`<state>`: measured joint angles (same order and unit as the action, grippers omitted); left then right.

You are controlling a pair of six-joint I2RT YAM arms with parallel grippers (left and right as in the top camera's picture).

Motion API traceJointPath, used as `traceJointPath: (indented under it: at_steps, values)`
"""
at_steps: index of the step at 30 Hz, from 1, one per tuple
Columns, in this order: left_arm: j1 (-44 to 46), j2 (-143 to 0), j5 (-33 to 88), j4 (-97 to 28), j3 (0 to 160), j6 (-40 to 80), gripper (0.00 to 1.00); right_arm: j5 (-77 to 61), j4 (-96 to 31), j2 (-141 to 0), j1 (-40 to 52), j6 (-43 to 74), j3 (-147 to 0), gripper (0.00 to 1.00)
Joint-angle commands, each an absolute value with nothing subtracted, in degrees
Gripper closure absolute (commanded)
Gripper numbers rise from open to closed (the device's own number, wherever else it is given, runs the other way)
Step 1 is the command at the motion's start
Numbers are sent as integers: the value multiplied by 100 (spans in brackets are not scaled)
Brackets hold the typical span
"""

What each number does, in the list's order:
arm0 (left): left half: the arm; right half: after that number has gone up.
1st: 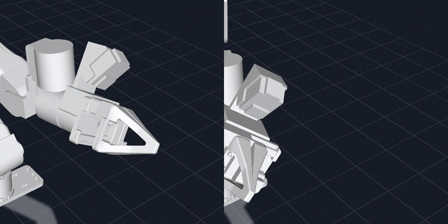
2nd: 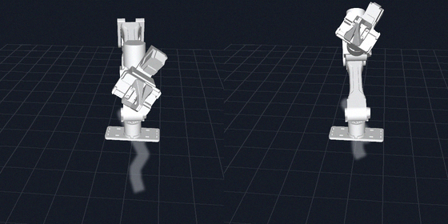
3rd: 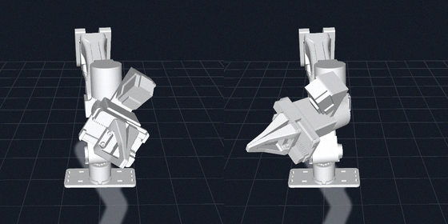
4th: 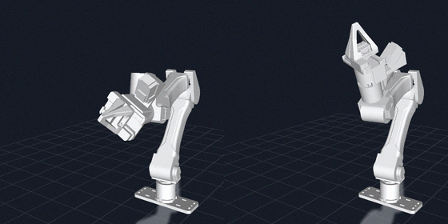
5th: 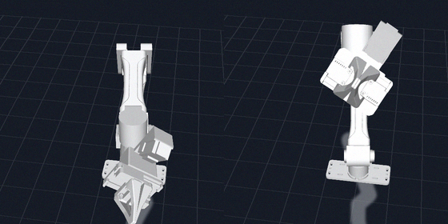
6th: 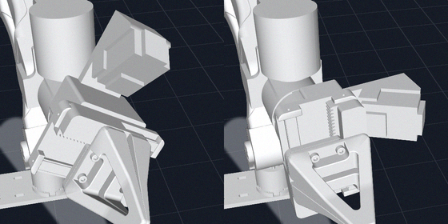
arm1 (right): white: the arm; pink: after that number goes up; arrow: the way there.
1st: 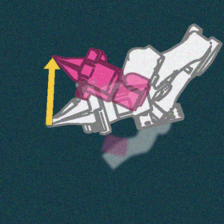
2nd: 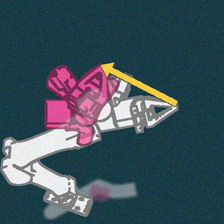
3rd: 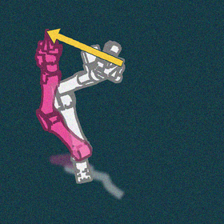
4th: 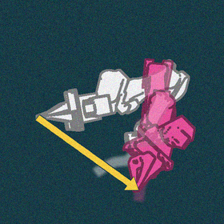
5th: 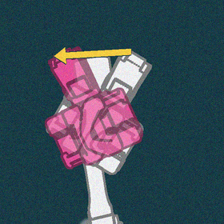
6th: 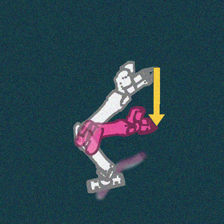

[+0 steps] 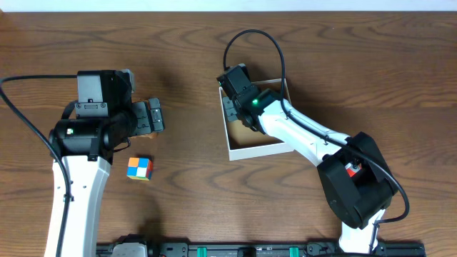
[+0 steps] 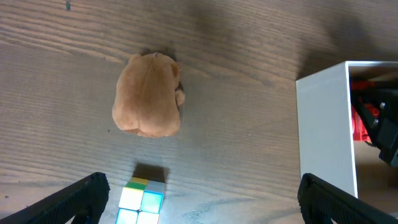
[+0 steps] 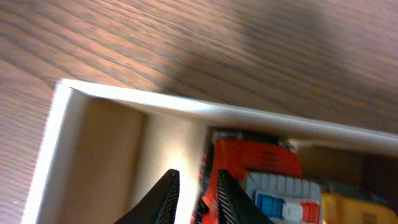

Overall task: Pack container
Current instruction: 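Open right gripper and withdraw right arm from the box, then reach right gripper to the orange ball and grasp it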

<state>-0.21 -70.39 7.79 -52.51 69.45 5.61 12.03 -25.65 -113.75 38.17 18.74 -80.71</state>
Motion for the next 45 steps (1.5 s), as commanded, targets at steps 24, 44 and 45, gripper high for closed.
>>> traceJointPath:
  at_steps: [24,44,45]
  values:
    - [-21,-7037,838,-5269,7048,567,2,1774,-3507,-10147,3341,1527,-9107,17]
    - [-21,-7037,838,-5271,7048,569,2,440,-7150,-8399,-1208,4661,-7754,1]
    - [-19,-7037,838,-5271,7048,569,2,432,-7028,-8399,-1234,4661,-7526,1]
